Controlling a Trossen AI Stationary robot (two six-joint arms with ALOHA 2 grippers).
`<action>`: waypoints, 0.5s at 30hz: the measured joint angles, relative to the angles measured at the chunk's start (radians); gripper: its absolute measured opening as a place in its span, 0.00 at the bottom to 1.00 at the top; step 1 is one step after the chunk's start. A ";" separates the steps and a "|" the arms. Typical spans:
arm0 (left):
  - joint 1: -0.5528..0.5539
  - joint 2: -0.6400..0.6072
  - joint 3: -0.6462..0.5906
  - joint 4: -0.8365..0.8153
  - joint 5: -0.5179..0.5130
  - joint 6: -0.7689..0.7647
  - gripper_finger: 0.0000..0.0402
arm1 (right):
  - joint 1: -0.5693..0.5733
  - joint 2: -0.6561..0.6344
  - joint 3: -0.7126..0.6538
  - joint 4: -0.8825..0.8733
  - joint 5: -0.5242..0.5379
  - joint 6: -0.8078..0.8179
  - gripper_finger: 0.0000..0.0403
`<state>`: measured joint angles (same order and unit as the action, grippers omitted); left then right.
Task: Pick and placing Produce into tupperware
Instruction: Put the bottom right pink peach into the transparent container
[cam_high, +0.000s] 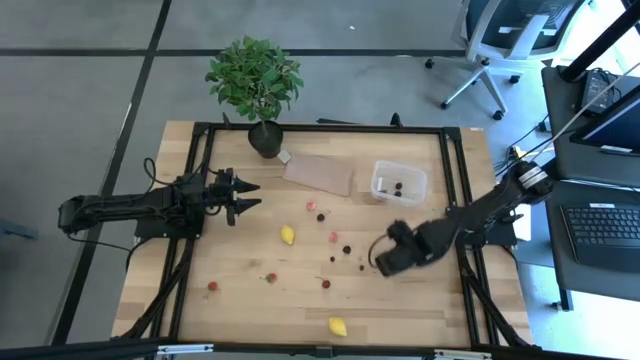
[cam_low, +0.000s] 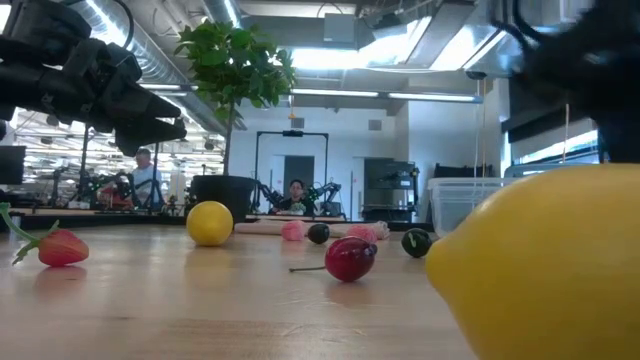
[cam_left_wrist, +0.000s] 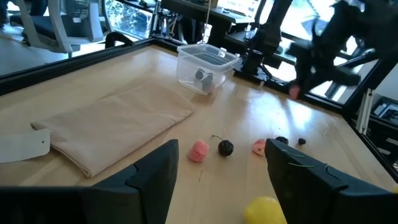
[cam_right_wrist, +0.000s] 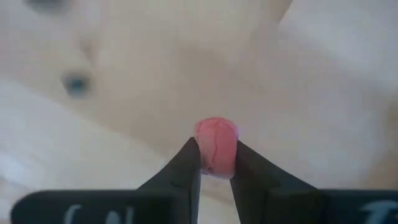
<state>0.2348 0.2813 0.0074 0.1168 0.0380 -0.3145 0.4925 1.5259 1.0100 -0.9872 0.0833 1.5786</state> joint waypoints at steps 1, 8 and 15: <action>0.000 0.000 0.000 0.002 0.000 0.000 0.58 | -0.028 -0.020 0.028 -0.051 0.026 -0.014 0.17; 0.000 0.000 0.000 0.004 -0.004 0.018 0.58 | -0.256 -0.149 0.242 -0.388 0.200 -0.113 0.17; 0.000 0.000 0.000 0.004 -0.099 0.095 0.58 | -0.550 -0.176 0.281 -0.390 0.264 -0.258 0.17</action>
<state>0.2352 0.2810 0.0074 0.1211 -0.0607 -0.2195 -0.0573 1.3503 1.2908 -1.3767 0.3477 1.3203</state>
